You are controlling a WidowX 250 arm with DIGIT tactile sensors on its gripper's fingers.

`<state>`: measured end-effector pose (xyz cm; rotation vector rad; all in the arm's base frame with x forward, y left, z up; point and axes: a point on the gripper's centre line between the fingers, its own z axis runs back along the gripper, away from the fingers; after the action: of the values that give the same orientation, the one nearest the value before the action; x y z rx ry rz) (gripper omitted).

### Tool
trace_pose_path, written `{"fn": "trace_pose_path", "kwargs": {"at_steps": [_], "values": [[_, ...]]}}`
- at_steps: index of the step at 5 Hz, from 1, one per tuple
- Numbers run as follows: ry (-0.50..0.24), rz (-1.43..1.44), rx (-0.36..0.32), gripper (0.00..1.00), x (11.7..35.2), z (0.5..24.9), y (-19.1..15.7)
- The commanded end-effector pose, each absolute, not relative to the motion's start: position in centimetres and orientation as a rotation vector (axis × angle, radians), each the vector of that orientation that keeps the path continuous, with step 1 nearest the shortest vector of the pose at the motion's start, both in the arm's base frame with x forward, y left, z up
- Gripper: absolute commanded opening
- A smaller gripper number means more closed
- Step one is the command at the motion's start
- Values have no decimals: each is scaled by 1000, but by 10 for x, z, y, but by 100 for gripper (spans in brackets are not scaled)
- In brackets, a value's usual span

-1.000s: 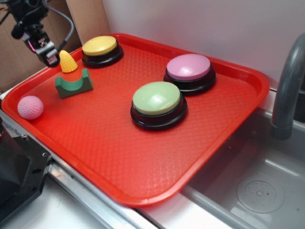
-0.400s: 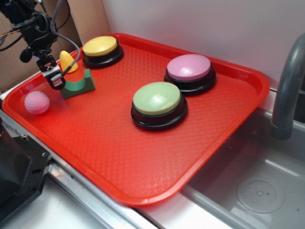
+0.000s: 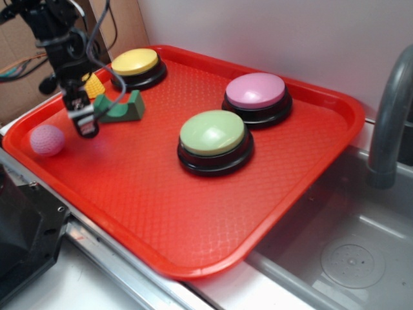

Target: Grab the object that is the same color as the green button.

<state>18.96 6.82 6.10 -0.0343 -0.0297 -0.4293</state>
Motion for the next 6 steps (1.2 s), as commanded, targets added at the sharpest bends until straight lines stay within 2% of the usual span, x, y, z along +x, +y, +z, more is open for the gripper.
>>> {"fn": "trace_pose_path", "kwargs": {"at_steps": [1, 3, 4, 5, 6], "values": [[-108, -441, 35, 100, 205, 120, 53], [-100, -702, 45, 100, 237, 74, 58], [-87, -754, 20, 100, 251, 43, 53], [-88, -799, 3, 100, 251, 18, 45], [-115, -778, 8, 100, 252, 4, 41]]}}
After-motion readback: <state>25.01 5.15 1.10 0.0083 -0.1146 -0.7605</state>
